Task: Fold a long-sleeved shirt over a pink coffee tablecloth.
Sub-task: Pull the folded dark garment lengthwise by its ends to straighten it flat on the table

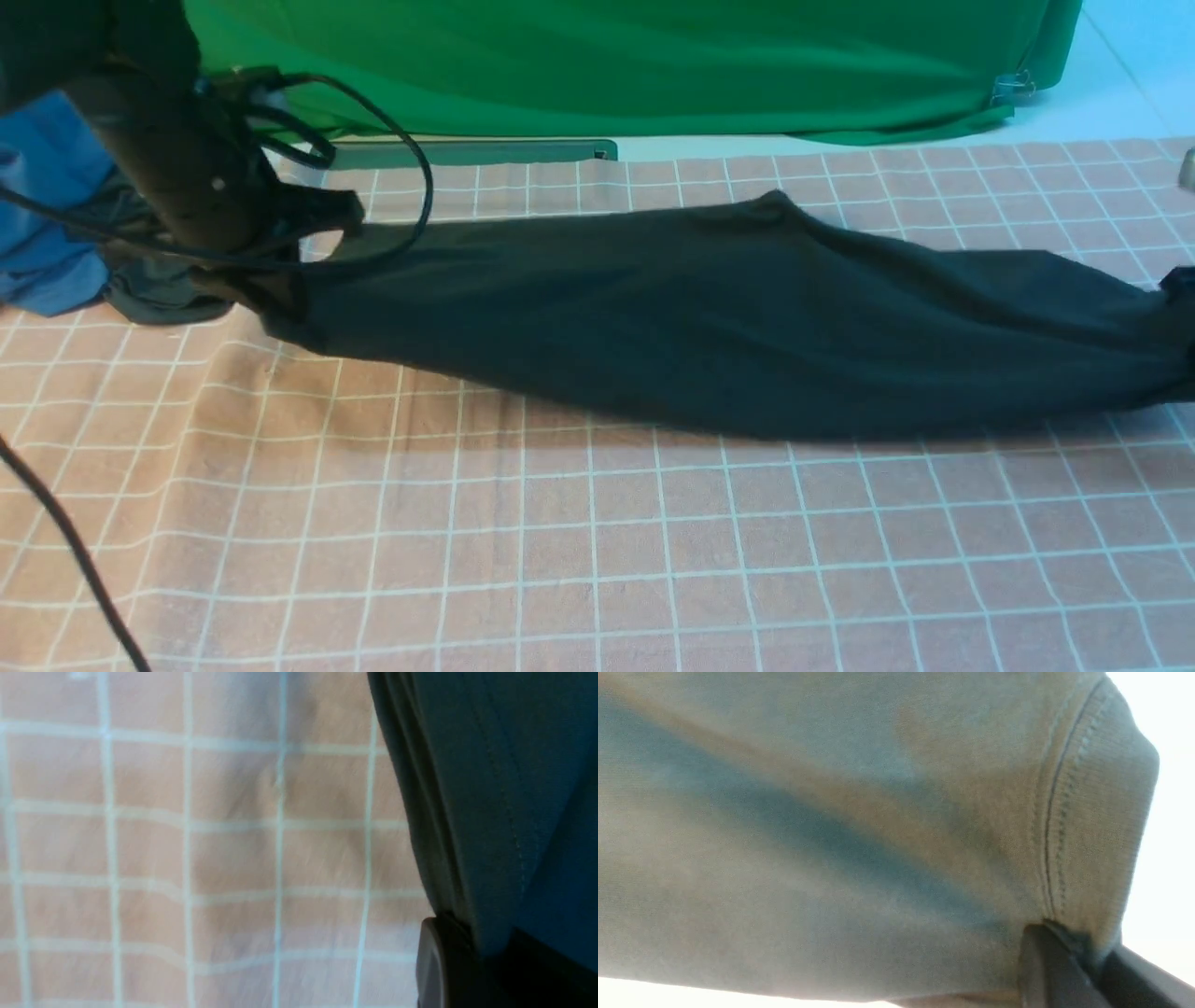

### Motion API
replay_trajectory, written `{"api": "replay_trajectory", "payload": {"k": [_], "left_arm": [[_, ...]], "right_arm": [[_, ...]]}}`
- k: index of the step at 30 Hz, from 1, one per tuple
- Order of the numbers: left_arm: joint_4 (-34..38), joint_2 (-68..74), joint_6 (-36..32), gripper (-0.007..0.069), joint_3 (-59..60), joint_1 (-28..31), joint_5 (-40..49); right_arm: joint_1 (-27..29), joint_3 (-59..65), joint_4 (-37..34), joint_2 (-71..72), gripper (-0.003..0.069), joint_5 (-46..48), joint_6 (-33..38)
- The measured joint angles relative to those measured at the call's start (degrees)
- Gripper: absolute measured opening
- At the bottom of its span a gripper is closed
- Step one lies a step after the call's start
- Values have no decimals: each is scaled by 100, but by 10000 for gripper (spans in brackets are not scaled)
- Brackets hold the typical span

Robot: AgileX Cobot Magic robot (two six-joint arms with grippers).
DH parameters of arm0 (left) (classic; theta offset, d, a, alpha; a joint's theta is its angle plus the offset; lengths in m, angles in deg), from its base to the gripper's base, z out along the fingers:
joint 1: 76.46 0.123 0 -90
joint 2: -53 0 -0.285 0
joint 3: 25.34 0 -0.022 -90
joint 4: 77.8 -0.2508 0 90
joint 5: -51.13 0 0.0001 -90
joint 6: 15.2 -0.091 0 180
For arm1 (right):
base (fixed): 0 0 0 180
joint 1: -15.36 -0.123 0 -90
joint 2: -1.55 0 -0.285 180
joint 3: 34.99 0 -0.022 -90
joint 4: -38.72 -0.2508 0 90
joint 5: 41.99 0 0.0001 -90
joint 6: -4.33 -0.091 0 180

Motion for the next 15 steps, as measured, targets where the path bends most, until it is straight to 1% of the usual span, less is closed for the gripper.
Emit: {"api": "replay_trajectory", "payload": {"k": [4,6,7,10,11,12,15], "left_arm": [[-66,-479,208,45,547,116,135],[-28,-838,294,45,1054,141,141],[-29,-878,295,45,1166,148,141],[-66,-1679,377,45,2216,250,178],[-66,-1723,377,45,2216,261,178],[-113,-2118,400,45,2685,348,144],[-119,-2614,400,46,3308,448,-252]], "right_arm": [[0,77,35,315,79,815,29],[0,316,68,472,79,968,31],[0,351,67,490,79,980,31],[0,1178,124,942,81,1002,26],[0,1232,123,970,81,994,23],[0,1690,181,1191,90,861,-47],[0,2281,246,1465,106,481,-292]]}}
